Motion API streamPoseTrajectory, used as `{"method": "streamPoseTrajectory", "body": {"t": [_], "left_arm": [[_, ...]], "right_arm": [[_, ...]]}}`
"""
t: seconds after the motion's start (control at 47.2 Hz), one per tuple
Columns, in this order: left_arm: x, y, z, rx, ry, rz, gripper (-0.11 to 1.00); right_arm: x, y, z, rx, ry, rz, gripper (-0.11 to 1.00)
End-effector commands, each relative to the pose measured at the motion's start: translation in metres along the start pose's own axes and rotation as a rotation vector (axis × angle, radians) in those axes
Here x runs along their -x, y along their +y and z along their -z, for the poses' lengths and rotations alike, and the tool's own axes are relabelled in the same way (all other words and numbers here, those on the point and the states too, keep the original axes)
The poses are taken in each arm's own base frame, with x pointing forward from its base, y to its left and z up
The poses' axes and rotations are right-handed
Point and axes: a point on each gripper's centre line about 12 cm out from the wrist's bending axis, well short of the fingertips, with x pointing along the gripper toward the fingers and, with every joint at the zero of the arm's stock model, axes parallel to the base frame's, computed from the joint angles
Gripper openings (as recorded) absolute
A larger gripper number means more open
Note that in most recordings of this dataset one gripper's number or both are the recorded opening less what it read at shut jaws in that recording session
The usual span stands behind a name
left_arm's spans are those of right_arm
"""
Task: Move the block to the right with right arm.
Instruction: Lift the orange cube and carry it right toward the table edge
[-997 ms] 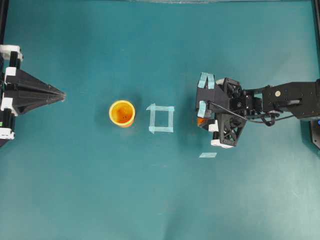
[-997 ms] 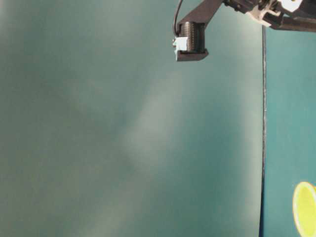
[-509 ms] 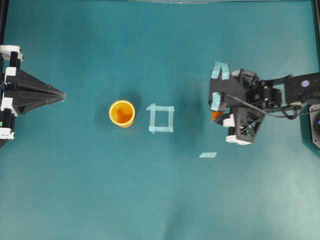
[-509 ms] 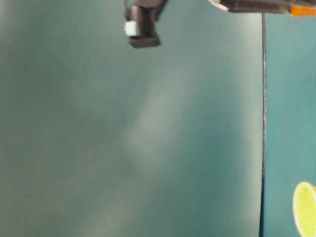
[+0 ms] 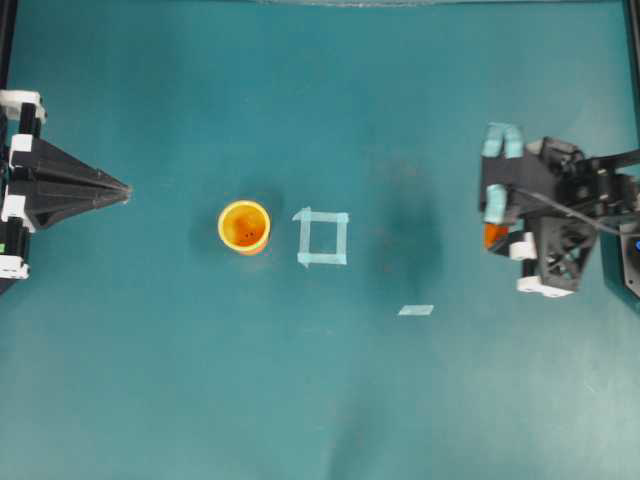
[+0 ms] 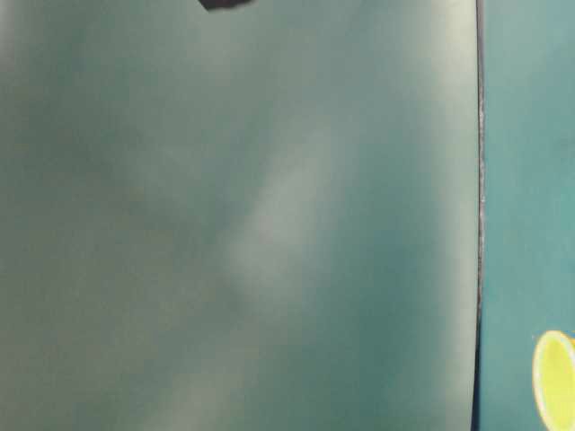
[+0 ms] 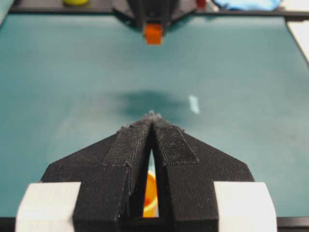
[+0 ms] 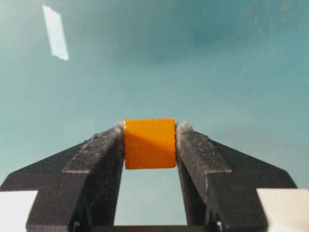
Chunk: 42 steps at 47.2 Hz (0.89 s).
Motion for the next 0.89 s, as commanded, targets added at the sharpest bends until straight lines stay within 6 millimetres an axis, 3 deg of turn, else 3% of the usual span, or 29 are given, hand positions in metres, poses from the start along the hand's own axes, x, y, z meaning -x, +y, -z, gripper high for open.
{"method": "streamPoseTrajectory", "body": {"t": [0.0,0.551,0.869], "left_arm": [[-0.002,0.001,-0.011,-0.001,-0.025,-0.003,0.0],[-0.002,0.001,-0.011,-0.001,-0.028,-0.003,0.0],[-0.002,0.001,-0.011,-0.001,-0.028,-0.003,0.0]], "right_arm": [[0.015,0.003,-0.001,-0.011,-0.05,-0.02,0.41],[0.074,0.002,0.031,-0.018,-0.088,-0.056,0.41],[0.092,0.001,0.044,-0.011,-0.082,-0.06,0.41]]}}
